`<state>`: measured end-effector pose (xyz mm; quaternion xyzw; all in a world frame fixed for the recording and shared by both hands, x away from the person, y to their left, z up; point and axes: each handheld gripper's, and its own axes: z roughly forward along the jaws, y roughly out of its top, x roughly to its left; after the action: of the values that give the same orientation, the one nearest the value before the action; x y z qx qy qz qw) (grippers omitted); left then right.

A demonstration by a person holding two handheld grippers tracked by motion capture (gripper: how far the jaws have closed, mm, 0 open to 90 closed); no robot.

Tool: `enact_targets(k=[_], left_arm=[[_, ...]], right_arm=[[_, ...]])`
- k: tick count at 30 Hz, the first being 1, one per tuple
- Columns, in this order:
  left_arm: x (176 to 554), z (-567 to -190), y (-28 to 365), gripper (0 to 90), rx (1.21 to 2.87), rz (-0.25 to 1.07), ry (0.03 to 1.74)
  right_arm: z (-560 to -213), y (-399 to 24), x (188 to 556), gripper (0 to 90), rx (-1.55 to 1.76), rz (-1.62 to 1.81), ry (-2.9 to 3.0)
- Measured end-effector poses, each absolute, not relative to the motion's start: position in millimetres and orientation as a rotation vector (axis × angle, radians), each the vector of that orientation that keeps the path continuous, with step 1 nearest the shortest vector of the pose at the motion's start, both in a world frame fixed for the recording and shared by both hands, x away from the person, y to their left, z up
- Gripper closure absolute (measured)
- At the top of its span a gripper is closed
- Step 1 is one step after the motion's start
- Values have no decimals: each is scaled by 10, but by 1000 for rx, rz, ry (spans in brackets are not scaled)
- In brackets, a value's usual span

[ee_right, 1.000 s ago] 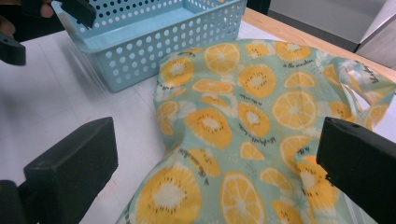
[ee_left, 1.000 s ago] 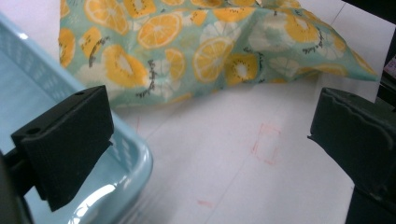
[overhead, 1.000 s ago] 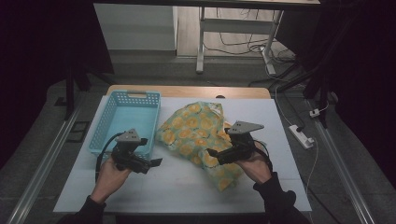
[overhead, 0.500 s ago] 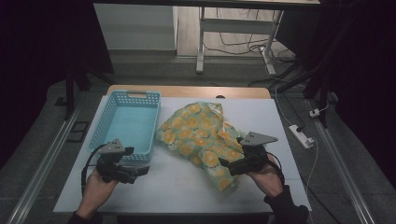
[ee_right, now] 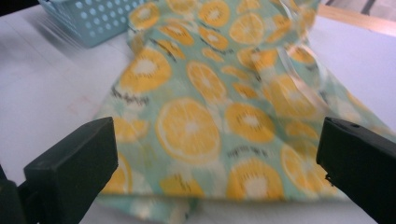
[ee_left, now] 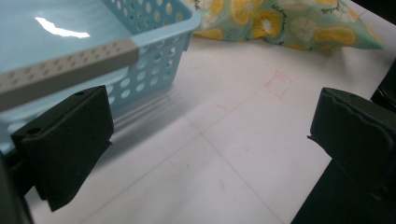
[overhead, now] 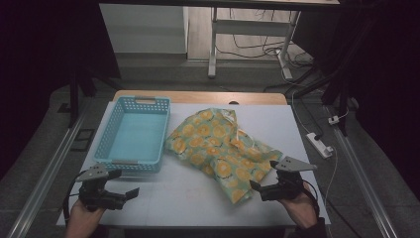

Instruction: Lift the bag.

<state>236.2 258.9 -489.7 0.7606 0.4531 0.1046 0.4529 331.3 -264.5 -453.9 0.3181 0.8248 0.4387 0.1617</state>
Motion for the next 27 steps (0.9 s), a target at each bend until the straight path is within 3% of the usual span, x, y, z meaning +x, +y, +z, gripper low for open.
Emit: enact_targets(k=[27], left_arm=[[2060, -5209, 2808, 0, 1953, 321, 1280]], right_arm=[[-4950, -3233, 2891, 0, 1163, 1109, 2329]])
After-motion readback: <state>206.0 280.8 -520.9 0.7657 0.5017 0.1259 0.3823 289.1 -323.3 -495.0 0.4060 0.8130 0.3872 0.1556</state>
